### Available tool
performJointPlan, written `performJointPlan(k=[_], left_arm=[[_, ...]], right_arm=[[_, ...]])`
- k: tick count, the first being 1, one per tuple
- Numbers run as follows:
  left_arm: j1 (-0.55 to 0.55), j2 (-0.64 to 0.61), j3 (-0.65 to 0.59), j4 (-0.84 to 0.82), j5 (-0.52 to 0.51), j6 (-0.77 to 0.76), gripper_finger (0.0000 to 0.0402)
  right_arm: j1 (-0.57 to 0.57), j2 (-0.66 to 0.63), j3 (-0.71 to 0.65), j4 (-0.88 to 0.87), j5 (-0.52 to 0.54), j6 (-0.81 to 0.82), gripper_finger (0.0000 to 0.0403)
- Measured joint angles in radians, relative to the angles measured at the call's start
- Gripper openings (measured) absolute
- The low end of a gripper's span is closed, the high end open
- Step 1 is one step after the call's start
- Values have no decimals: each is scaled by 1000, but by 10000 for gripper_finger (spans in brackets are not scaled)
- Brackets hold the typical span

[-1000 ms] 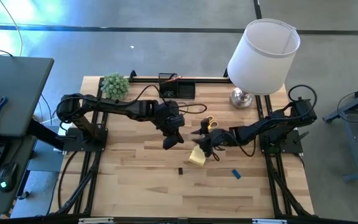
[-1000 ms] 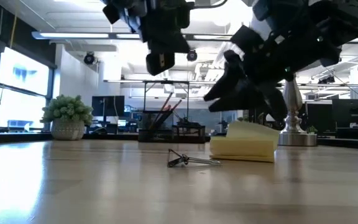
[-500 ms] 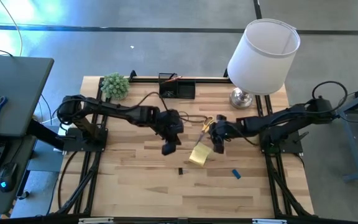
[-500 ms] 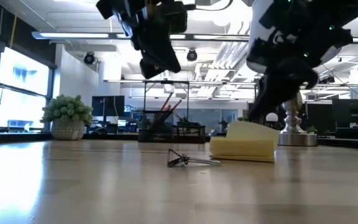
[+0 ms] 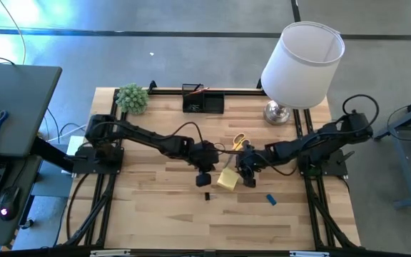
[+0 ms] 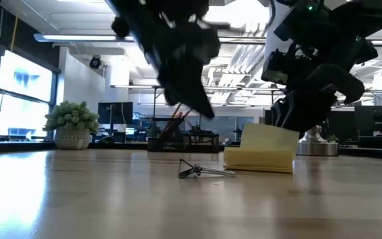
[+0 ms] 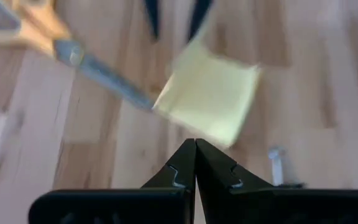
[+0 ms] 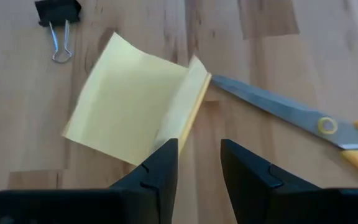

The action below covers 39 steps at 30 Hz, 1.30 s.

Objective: Pick and place office supplies into organizer
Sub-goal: Put the sticky notes into the right slot of the desk organizer

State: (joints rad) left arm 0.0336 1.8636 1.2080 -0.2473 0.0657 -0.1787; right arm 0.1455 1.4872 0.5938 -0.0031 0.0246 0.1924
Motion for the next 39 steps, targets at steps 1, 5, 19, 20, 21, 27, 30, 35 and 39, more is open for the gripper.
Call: performJointPlan(k=[1,5,19,20,21,27,30,35,39], left_arm=[[1,16,-2,8,-3,0,0],[-1,61,-2,90,-2,3,0],[-45,99,-2,197,82,17,0],[-52,99,-2,199,81,19,0],[-58,99,-2,198,81,19,0],[-70,124,-3,190,56,23,0],[-68,142,1,202,-12,18,0],[-67,189,11,196,-25,14,0],[-67,216,14,213,-25,-7,0]], right_arm=[[7,3,0,5,0,11,117],[36,6,0,71,11,20,117],[87,6,0,68,132,108,117],[89,6,0,69,134,117,117],[89,6,0,69,134,123,117],[91,6,0,67,157,150,116],[93,6,0,71,151,175,116],[132,6,0,71,193,185,116],[153,6,0,88,211,186,116]])
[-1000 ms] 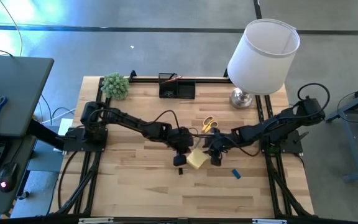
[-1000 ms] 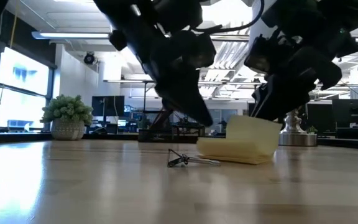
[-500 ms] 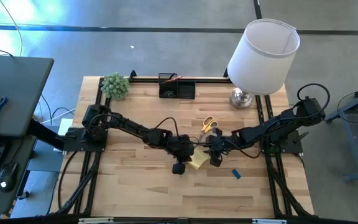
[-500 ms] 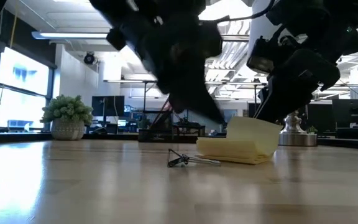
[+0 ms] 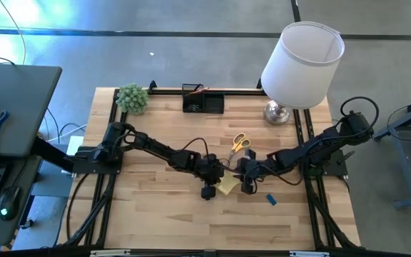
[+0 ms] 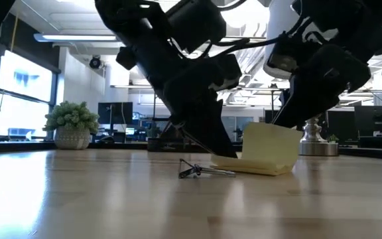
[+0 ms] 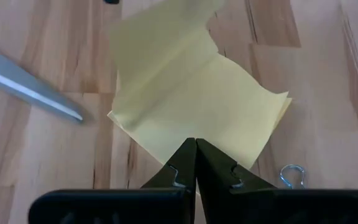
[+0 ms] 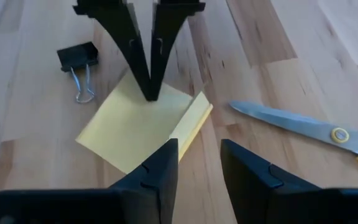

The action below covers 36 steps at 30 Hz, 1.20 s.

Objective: Pick and place office supplies into organizer
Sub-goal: Put the sticky notes into the right slot of the desk organizer

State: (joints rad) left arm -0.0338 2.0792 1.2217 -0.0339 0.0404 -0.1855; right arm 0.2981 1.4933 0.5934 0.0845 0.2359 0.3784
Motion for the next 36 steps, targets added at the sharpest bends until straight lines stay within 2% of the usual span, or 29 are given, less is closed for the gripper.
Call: performJointPlan(k=[4,13,25,31,36], left_arm=[[0,0,-1,2,0,-2,0],[0,1,-2,2,-6,3,0],[0,1,-2,6,-7,22,0],[0,2,-3,12,-8,22,0],[0,2,-3,15,-35,22,0]], right_arm=[[11,12,0,19,1,17,116],[32,163,0,135,-16,15,116],[32,103,0,125,-36,12,116],[30,104,0,30,-53,123,116],[29,104,0,77,-90,166,116]])
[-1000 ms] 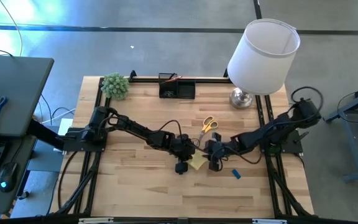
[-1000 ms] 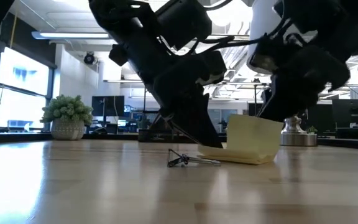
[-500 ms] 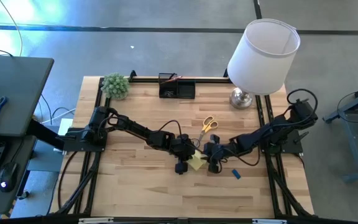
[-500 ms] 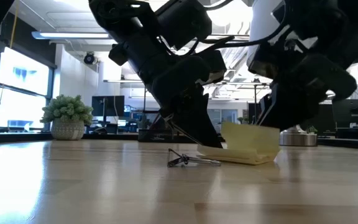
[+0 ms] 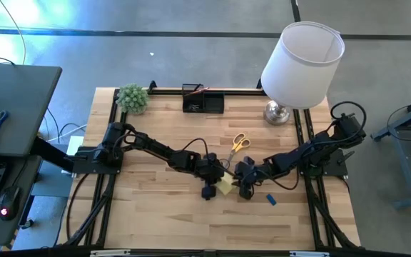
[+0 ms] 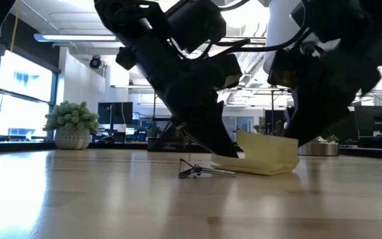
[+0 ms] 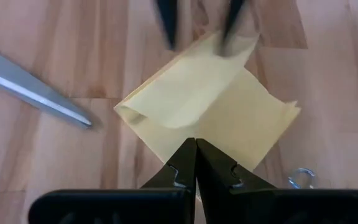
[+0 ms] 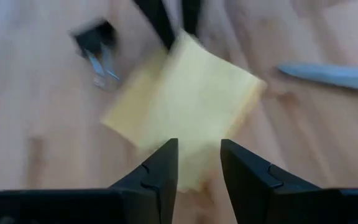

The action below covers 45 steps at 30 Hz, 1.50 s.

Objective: Pick and place office supplies into organizer
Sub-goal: Put the sticky notes into the right slot of the desk organizer

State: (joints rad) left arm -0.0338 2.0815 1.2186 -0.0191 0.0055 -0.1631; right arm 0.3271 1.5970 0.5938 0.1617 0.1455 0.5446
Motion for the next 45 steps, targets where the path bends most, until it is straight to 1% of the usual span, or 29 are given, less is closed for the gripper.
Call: performJointPlan(k=[4,9,21,29,40,45], left_arm=[[1,1,-1,15,-26,-1,0],[1,2,-2,27,-67,-5,0],[1,2,-2,33,-73,-6,0],[-20,43,0,137,-75,-13,0],[-25,44,0,143,-76,-17,0],[-25,44,0,144,-85,-18,0]], right_arm=[[0,0,0,35,-50,64,116],[0,0,0,17,-43,136,116],[0,0,0,-65,-24,288,116],[0,1,0,-29,-11,294,116],[-8,1,0,-1,1,314,116],[-8,1,0,46,1,312,116]])
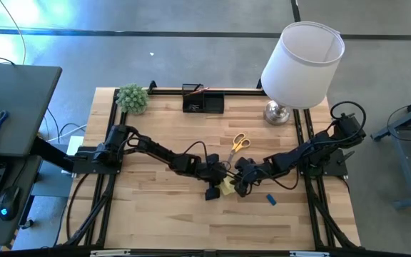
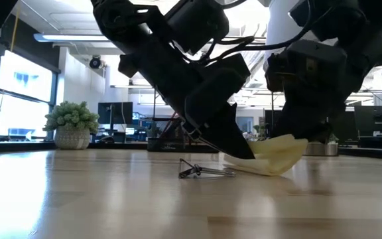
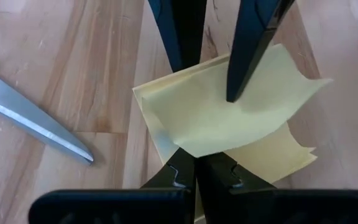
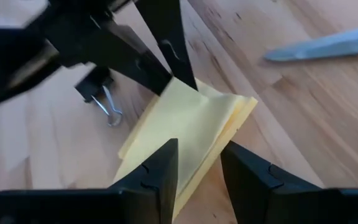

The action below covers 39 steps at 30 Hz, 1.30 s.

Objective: Pick and place office supplies into organizer
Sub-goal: Put the sticky notes into the right slot of the desk organizer

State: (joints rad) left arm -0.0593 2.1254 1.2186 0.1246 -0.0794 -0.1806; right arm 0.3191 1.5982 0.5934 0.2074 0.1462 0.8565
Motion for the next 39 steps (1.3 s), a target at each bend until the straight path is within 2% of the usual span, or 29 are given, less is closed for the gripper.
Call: performJointPlan(k=[5,13,22,26,30,35,39], left_arm=[[-1,1,0,2,-15,0,0],[-1,1,0,1,-16,1,0],[10,-26,0,-52,-8,56,0],[39,-89,-1,-173,-25,100,0],[79,-185,0,-275,-65,136,0],[130,-330,-2,-428,-168,200,0],[178,-467,-2,-466,-246,258,0]], right_arm=[[0,3,0,15,0,1,116],[0,77,2,58,-46,-15,109],[-2,49,2,36,-44,-99,9],[-13,13,2,4,-50,-108,18],[-18,-44,0,-49,-51,-144,7],[-42,-141,1,-70,16,-224,9],[-91,-182,49,-149,117,-370,5]])
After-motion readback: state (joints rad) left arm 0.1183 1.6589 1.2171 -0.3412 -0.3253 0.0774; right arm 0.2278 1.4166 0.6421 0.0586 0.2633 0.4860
